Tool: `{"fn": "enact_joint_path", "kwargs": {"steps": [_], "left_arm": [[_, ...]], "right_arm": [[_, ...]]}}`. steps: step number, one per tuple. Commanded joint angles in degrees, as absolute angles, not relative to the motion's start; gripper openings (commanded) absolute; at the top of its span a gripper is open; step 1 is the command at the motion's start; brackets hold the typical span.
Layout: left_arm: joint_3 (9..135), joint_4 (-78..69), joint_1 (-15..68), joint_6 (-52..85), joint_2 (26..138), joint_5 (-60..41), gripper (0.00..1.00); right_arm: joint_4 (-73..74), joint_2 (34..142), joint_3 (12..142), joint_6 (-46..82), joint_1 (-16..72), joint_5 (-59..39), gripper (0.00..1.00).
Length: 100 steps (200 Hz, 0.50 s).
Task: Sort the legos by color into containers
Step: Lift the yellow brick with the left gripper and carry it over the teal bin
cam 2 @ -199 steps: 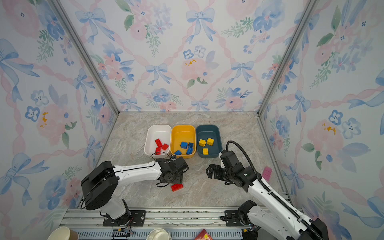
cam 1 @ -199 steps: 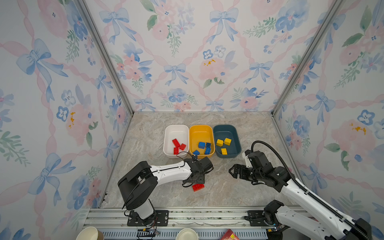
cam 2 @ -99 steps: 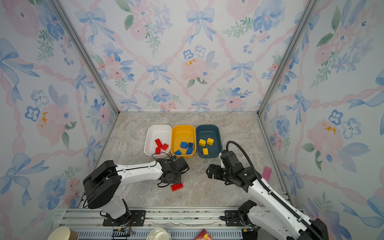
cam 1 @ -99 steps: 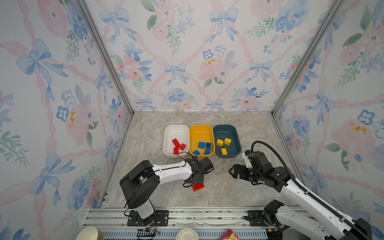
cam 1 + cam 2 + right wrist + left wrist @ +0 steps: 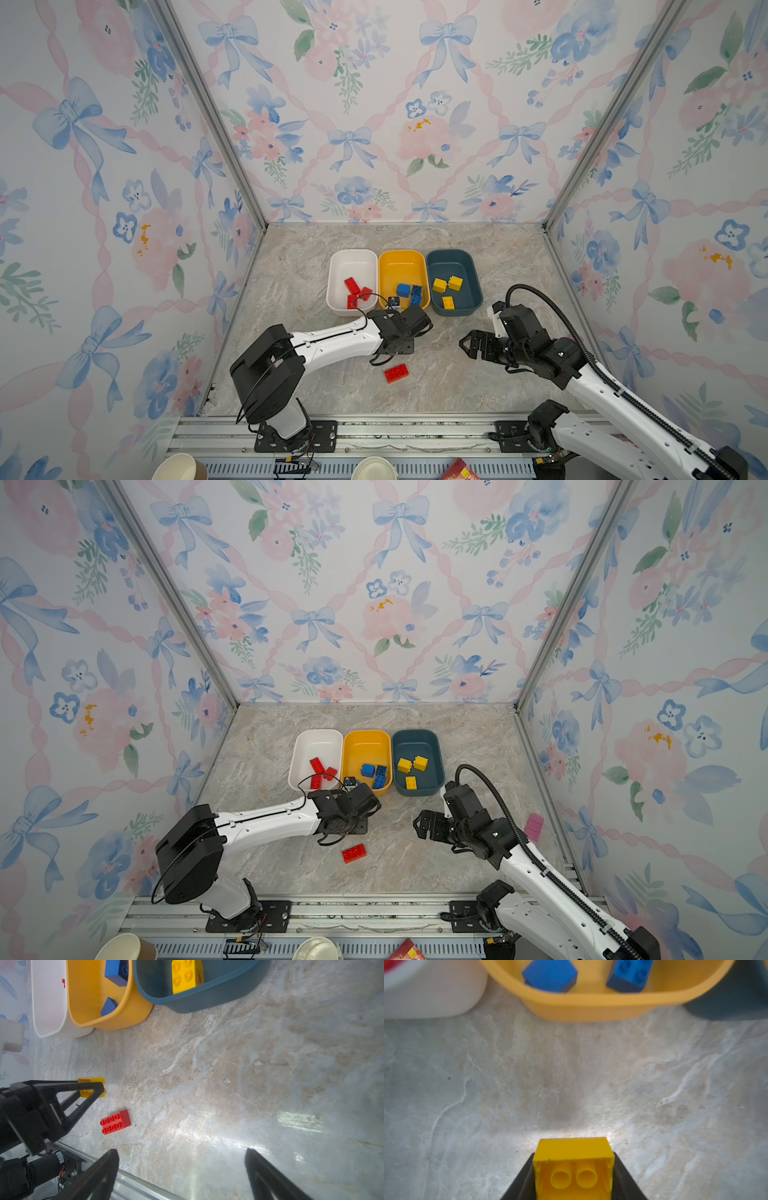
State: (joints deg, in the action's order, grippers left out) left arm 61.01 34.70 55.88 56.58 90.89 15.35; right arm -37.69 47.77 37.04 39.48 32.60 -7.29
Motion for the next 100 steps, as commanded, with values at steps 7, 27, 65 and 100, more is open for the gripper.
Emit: {"fn": "enact_joint_path", "kwargs": {"steps": [7, 27, 65, 100], "left_arm": [[66.8, 33.4, 55.5, 53.5, 90.8, 18.4, 0.36], [70.6, 32.0, 54.6, 51.6, 93.0, 17.9, 0.35], [80.9, 29.4, 53.6, 47.3, 99.8, 17.0, 0.35], [91.5, 28.1, 52.7, 43.3, 109.0, 14.3, 0.34]], "right_arm": [[-39.4, 45.7, 35.6, 40.1, 31.7, -6.8, 0.97], [-39.4, 45.1, 34.9, 40.4, 31.3, -7.3, 0.97], [-39.0, 45.1, 34.8, 40.8, 31.1, -7.7, 0.97], [-39.4, 44.4, 35.0, 41.0, 31.0, -7.7, 0.97]]}}
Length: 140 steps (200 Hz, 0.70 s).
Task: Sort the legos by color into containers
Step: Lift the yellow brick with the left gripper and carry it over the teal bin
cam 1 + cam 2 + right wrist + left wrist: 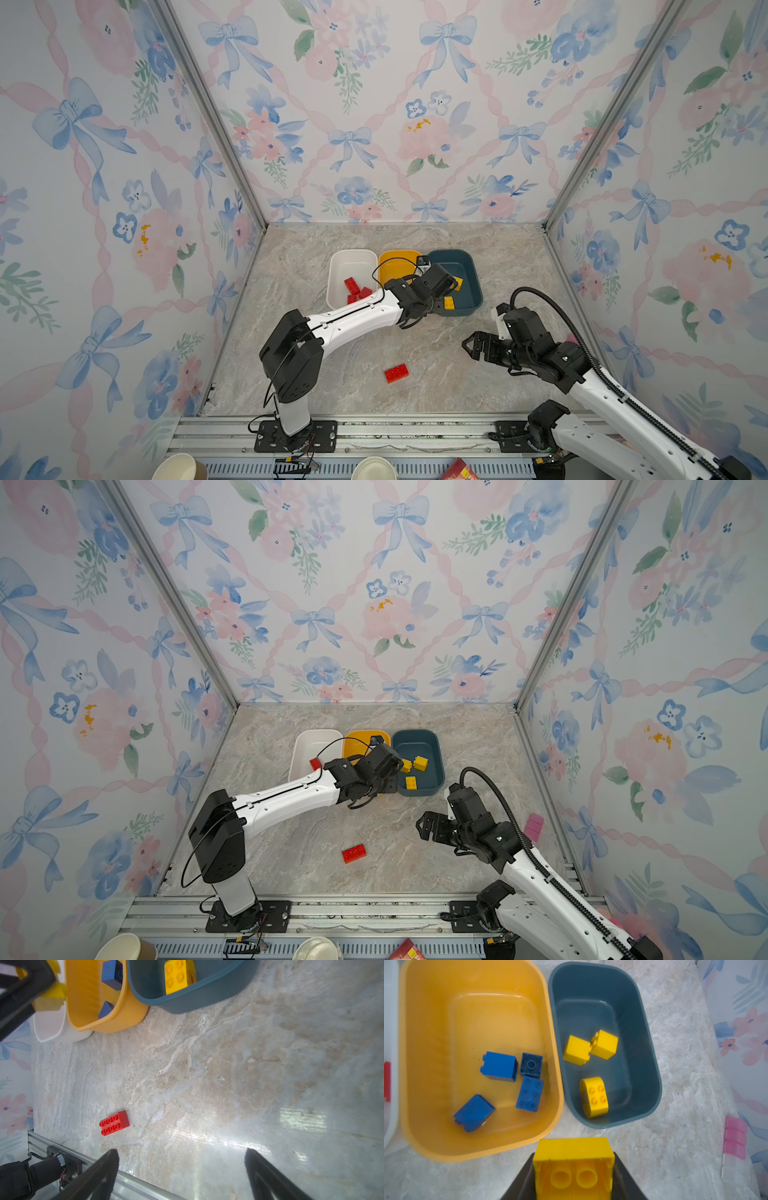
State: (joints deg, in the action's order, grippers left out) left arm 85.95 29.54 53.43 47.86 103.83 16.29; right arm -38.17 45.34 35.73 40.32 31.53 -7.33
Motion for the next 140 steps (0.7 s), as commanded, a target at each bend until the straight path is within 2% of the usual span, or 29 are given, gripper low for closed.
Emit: {"fn": "enact_joint_path", "kwargs": {"steps": [1, 67, 117, 130, 140], "left_arm": [[91.8, 28.1, 52.6, 43.1, 109.2, 14.2, 0.34], [108.5, 28.0, 51.2, 39.2, 124.6, 8.5, 0.33], [114.9, 28.0, 51.3, 38.5, 131.9, 6.1, 0.32], [115.8, 28.0, 51.3, 38.3, 132.8, 5.7, 0.36], [116.2, 28.0, 51.3, 38.2, 133.2, 5.4, 0.45]], "right_arm": [[-39.4, 44.4, 35.0, 41.0, 31.0, -7.8, 0.97], [-39.9, 42.9, 34.6, 41.7, 30.9, -7.5, 0.97], [-39.6, 43.6, 34.7, 41.6, 30.9, -7.8, 0.97], [-39.5, 43.6, 34.7, 41.7, 30.9, -7.9, 0.97], [-39.5, 43.5, 34.7, 41.7, 30.9, -7.8, 0.97]]}}
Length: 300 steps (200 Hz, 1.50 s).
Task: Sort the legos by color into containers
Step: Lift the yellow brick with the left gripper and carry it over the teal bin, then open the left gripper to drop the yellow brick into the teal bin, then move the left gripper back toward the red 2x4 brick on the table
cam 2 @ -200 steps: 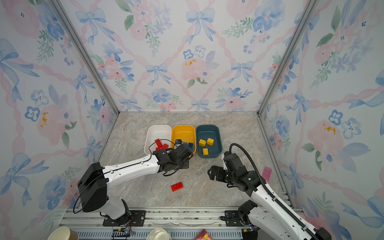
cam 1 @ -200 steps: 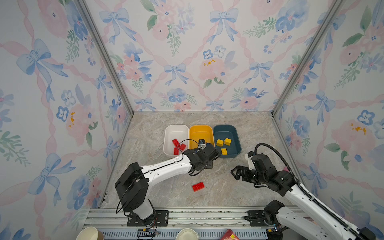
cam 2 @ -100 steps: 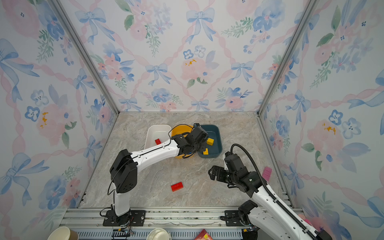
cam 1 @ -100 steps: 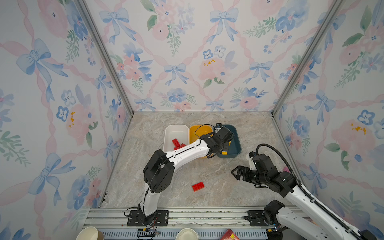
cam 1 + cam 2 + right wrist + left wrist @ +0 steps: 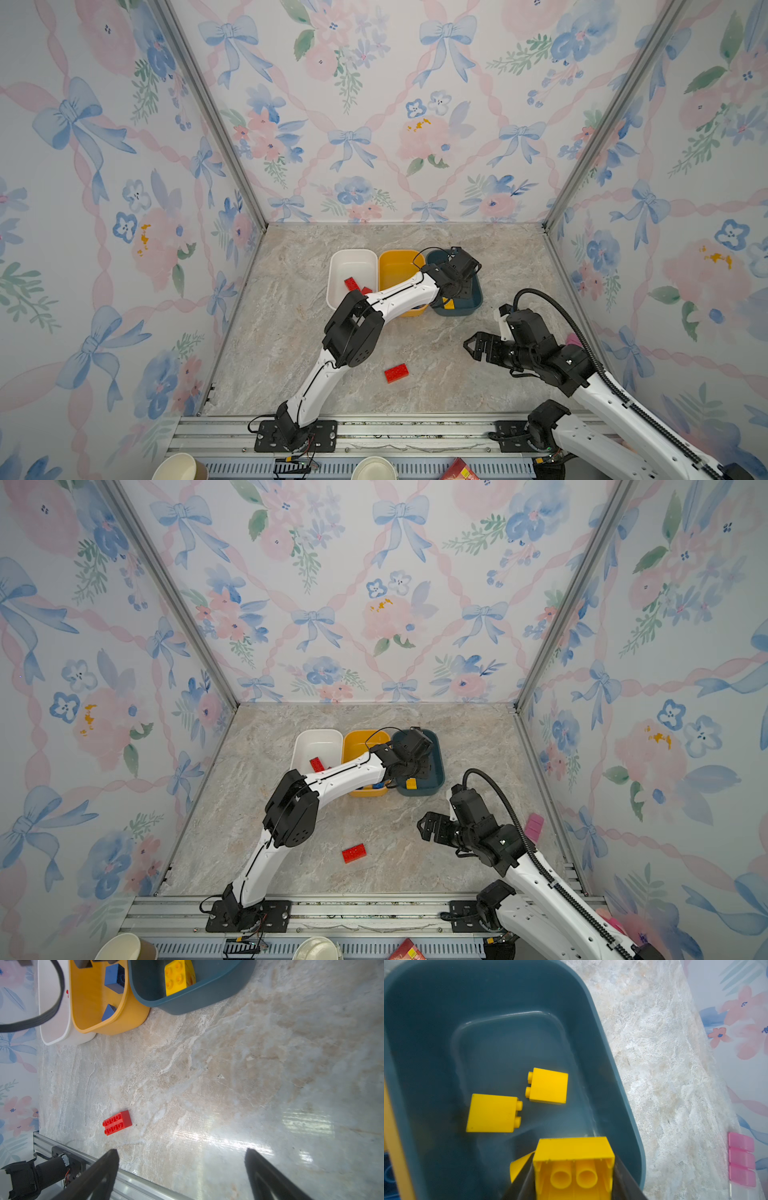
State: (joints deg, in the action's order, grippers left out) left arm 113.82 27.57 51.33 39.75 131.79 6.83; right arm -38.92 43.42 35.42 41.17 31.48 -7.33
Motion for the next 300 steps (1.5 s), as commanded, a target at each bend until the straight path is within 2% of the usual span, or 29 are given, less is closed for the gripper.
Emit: {"fn": "enact_joint_path", "kwargs": {"steps": [1, 17, 28, 61, 123, 181, 232, 300], "left_arm": [[116.3, 28.0, 51.3, 38.2, 133.2, 5.4, 0.47], [116.3, 28.0, 51.3, 38.2, 133.1, 5.4, 0.62], [116.2, 28.1, 51.3, 38.1, 132.7, 5.4, 0.69], [114.6, 28.0, 51.6, 38.2, 130.3, 6.1, 0.78], [105.8, 28.1, 52.5, 40.0, 121.2, 8.3, 0.81], [88.1, 28.2, 52.8, 44.1, 108.0, 10.8, 0.82], [72.3, 30.0, 54.0, 50.1, 95.7, 10.7, 0.81], [60.5, 38.0, 57.5, 59.6, 86.0, 10.0, 0.76]], "right_arm": [[-39.5, 43.6, 34.8, 41.7, 30.9, -7.8, 0.97], [-39.6, 43.5, 34.7, 41.7, 30.9, -7.8, 0.97], [-39.6, 43.5, 34.7, 41.7, 30.8, -7.8, 0.97], [-40.1, 43.5, 35.2, 41.6, 30.9, -7.8, 0.97], [-41.3, 43.9, 36.5, 40.2, 30.4, -7.7, 0.97], [-40.9, 44.7, 36.6, 38.6, 29.0, -9.1, 0.97], [-39.7, 46.8, 37.5, 36.8, 28.1, -10.7, 0.97], [-38.2, 48.5, 37.9, 36.1, 27.9, -12.1, 0.97]]}}
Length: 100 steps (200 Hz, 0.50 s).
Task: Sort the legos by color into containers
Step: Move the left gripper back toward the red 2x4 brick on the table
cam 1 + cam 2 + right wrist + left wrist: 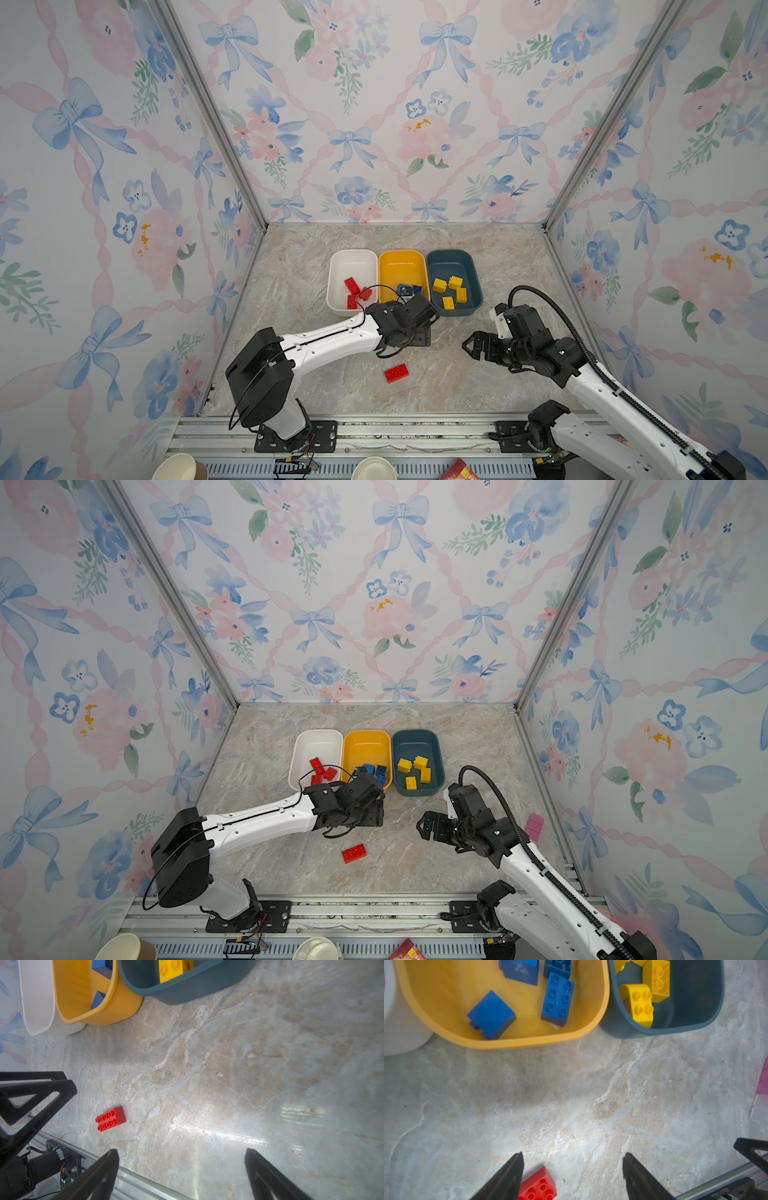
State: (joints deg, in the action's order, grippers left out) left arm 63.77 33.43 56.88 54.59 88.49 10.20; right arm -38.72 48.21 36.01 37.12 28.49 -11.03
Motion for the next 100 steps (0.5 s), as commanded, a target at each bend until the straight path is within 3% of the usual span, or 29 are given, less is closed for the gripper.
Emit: {"fn": "enact_joint_path", "kwargs": {"steps": [1, 40, 100], "left_arm": [[60.4, 38.0, 57.6, 59.7, 85.8, 10.0, 0.76], [55.1, 38.8, 58.8, 64.0, 83.2, 7.3, 0.77], [53.0, 38.7, 60.5, 67.5, 85.6, 3.9, 0.89]], "right_arm": [[-38.2, 48.6, 37.9, 36.1, 27.9, -12.1, 0.97], [-38.0, 48.1, 37.6, 36.1, 27.9, -12.3, 0.97], [-37.9, 46.6, 37.2, 36.2, 27.8, -12.3, 0.97]]}}
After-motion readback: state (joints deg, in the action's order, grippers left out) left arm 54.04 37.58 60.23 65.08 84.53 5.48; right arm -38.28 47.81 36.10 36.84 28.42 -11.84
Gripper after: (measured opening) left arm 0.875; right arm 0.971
